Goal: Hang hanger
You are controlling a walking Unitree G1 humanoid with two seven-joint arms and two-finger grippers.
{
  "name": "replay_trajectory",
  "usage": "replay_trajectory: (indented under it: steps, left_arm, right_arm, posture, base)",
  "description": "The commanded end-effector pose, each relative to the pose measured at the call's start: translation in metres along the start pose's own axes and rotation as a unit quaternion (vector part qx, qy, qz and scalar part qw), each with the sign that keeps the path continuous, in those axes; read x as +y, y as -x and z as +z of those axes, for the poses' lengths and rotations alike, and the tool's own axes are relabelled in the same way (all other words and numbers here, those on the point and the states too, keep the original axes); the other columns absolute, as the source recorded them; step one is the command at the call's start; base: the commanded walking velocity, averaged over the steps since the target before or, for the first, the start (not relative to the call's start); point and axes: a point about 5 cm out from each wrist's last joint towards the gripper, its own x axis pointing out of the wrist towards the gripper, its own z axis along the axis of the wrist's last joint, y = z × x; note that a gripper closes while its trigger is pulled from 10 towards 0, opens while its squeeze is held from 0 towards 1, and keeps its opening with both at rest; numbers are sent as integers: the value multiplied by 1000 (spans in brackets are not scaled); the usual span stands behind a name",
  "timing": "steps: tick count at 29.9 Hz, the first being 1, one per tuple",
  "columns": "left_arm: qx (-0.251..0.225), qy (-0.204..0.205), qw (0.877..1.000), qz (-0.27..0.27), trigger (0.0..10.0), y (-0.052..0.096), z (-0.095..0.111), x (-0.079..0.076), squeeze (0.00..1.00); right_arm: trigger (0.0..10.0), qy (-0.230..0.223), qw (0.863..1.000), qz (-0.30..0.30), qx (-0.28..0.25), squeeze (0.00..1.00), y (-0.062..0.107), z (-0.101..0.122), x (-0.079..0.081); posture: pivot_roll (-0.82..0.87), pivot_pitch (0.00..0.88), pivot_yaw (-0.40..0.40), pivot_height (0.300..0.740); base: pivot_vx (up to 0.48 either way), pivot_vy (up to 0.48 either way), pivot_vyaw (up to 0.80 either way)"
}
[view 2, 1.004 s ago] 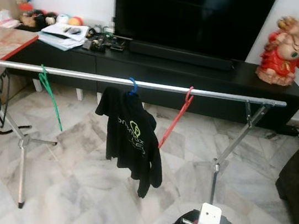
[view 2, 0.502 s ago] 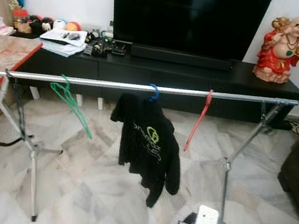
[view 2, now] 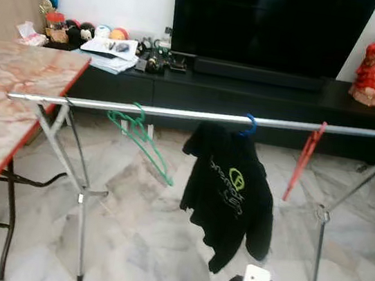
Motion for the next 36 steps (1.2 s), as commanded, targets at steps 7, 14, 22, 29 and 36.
replay_trajectory:
  steps: [7, 14, 22, 29, 36]
  left_arm:
    - [-215, -27, 976, -5, 10000, -11, 124, 14, 0]
    - [-323, -12, 946, -31, 10000, 7, 152, 8, 0]
    - [-414, 3, 908, -63, 10000, 38, 180, -12, 0]
    - [-436, 10, 897, -76, 10000, 48, 204, -16, 0]
    - [-442, 3, 893, -89, 10000, 51, 216, -22, 0]
  right_arm:
    - [10000, 19, 999, -6, 28, 0, 3, -14, -9]
    - [10000, 28, 998, -5, 56, 0, 6, -28, -12]
    - [10000, 29, 996, -19, 79, 0, 10, -40, -23]
    - [10000, 17, 997, -25, 68, 0, 8, -33, -29]
    - [10000, 10, 998, -27, 57, 0, 5, -24, -25]
  posture:
    - [165, 0, -13, 740]
    - [185, 0, -21, 740]
    - [201, 0, -31, 740]
    - [168, 0, -16, 740]
    - [155, 0, -13, 740]
  base:
    - [0, 0, 0]
    - [0, 0, 0]
    - [0, 0, 0]
    - [38, 0, 0]
    - [344, 0, 0]
